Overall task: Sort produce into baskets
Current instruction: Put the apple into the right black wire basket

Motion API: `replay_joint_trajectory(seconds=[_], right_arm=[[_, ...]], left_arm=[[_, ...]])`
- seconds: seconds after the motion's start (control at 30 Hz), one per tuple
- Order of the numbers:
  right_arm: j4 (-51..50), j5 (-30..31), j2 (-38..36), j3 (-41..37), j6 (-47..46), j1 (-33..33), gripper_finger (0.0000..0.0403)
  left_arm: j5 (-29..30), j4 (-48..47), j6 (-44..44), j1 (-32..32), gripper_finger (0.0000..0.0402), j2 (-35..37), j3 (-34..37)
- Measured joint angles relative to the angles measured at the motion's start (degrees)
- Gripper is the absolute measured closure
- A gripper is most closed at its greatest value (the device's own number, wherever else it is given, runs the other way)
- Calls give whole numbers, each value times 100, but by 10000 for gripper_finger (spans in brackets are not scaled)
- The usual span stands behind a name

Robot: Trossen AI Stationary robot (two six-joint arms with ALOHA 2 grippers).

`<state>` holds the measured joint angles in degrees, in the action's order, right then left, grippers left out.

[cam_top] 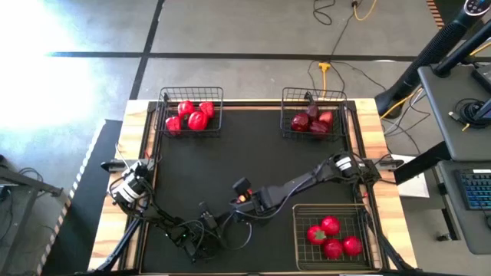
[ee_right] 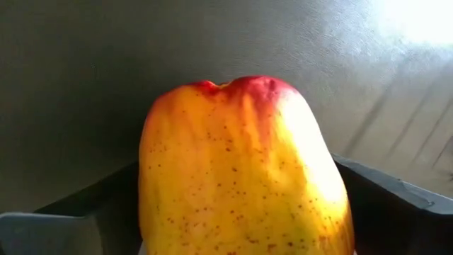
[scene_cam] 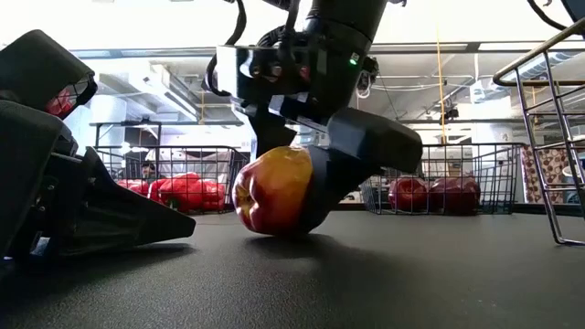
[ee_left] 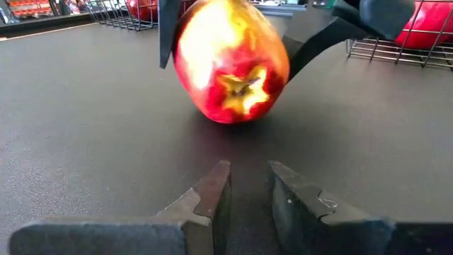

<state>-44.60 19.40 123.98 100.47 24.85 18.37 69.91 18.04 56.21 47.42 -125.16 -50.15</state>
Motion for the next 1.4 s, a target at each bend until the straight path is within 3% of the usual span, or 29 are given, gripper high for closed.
replay_joint_trajectory(seconds=[0.17,0.27,0.4,0.7,0.9,1.07,1.4], right_arm=[[-64,184,-1,50,-895,-151,55],[-590,583,-43,292,-1658,-324,55],[-1248,615,-264,744,-2474,-697,55],[-2928,1490,-1479,995,-3781,-2201,55],[-3183,1232,-2637,222,-4984,-3577,55],[-2714,1030,-3312,-752,-5376,-4476,50],[-664,318,-3373,-2501,-5351,-5462,47]], left_arm=[[0,0,0,0,325,0,2],[0,0,-1,0,325,0,2],[0,-1,-7,0,325,0,2],[-58,23,-168,0,325,5,-123],[-188,44,-415,-4,325,-5,-286],[-188,48,-422,-4,325,-7,-293],[-181,43,-433,-11,325,-11,-293]])
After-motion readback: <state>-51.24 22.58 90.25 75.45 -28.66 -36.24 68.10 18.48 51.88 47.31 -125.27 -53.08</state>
